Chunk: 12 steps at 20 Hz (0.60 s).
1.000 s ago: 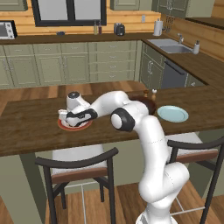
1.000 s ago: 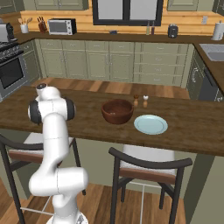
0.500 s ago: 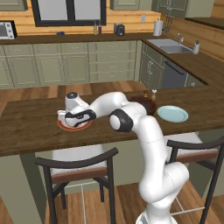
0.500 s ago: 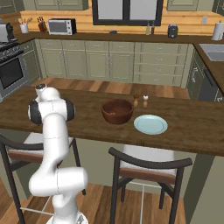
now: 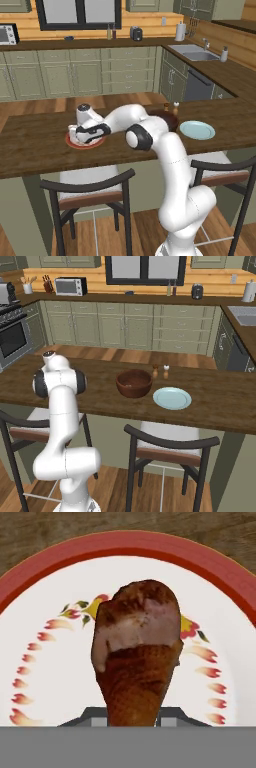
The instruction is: Pick the chicken drumstick and sweet potato from their plates and place them in the bowl. Then put the bowl in the fridge.
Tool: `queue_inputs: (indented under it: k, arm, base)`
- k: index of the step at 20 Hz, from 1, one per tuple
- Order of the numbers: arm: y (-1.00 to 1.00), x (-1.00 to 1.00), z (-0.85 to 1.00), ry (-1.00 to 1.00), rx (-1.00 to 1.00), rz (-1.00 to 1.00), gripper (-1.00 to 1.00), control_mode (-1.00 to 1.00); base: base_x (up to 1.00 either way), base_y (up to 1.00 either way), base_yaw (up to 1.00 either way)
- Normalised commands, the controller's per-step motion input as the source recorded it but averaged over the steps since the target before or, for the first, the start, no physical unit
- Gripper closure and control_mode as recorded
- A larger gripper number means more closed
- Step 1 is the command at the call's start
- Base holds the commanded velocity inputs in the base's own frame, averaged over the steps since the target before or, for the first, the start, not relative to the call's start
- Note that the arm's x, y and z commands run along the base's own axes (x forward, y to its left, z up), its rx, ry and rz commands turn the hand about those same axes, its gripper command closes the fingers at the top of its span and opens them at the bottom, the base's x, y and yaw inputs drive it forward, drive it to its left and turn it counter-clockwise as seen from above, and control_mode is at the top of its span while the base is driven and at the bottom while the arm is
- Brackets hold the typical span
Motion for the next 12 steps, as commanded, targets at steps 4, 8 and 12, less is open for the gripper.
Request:
queue_inputs:
  k: [4,8,12]
  arm:
    - [-0.36,0.00,-0.13,0.00,0.00,0.00,1.00,-1.00]
    - [-0.31,0.00,-0.02,-0.02,0.04,0.00,1.00,-1.00]
    - [-0.32,-0.50,0.97,-0.18,0.06,0.01,1.00,-1.00]
  base:
    - [0.00,0.00,0.00]
    - [0.00,0.00,0.00]
    - [0.00,0.00,0.00]
